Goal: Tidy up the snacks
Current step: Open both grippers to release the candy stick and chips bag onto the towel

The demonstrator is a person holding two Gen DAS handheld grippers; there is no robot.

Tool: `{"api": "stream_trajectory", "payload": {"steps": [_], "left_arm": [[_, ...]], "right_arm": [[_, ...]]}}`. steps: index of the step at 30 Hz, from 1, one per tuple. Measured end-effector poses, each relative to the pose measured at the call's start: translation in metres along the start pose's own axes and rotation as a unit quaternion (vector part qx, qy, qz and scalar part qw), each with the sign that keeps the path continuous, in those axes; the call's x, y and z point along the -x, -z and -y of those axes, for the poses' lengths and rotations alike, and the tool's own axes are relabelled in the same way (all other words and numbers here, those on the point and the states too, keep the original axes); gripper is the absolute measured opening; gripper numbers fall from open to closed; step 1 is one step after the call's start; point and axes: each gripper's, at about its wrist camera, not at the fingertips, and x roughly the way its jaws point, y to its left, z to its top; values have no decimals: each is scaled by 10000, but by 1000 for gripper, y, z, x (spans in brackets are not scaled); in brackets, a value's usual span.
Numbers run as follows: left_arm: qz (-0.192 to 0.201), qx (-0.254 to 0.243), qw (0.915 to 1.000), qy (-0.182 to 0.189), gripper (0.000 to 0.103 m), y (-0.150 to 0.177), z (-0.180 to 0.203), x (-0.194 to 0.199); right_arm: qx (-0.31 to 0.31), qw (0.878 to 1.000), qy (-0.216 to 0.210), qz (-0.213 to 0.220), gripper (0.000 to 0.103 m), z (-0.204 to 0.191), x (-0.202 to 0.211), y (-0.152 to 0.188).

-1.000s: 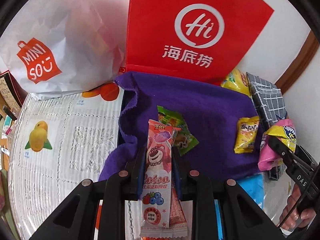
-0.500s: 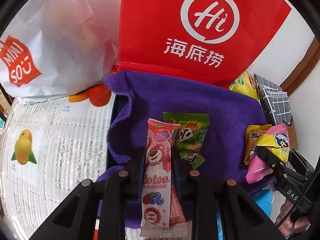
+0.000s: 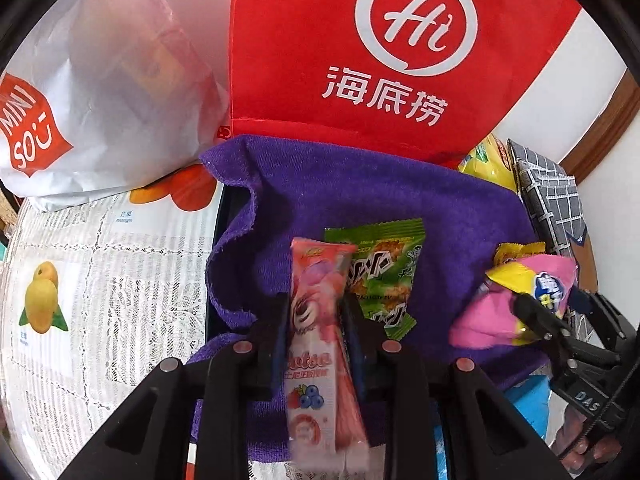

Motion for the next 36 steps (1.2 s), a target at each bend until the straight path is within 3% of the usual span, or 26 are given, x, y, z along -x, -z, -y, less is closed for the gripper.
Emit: {"api": "stream_trajectory", "payload": {"steps": [2,7,26,36], "left_arm": [[-25,-37,10000,-82,52,0,2,1],[122,-136,9996,-193,62,4,7,20],[832,-282,9958,-250,63,63,19,135],[959,-288,9945,-304,63,110,22,177]], "right_arm": [[-47,10000,-24,80,76,0,7,-1],[-36,9998,93,185,80,-3,30,-3],[-362,9938,541,896,80,-3,147,41],[-562,9933,335,958,80,-2,196,85]]}}
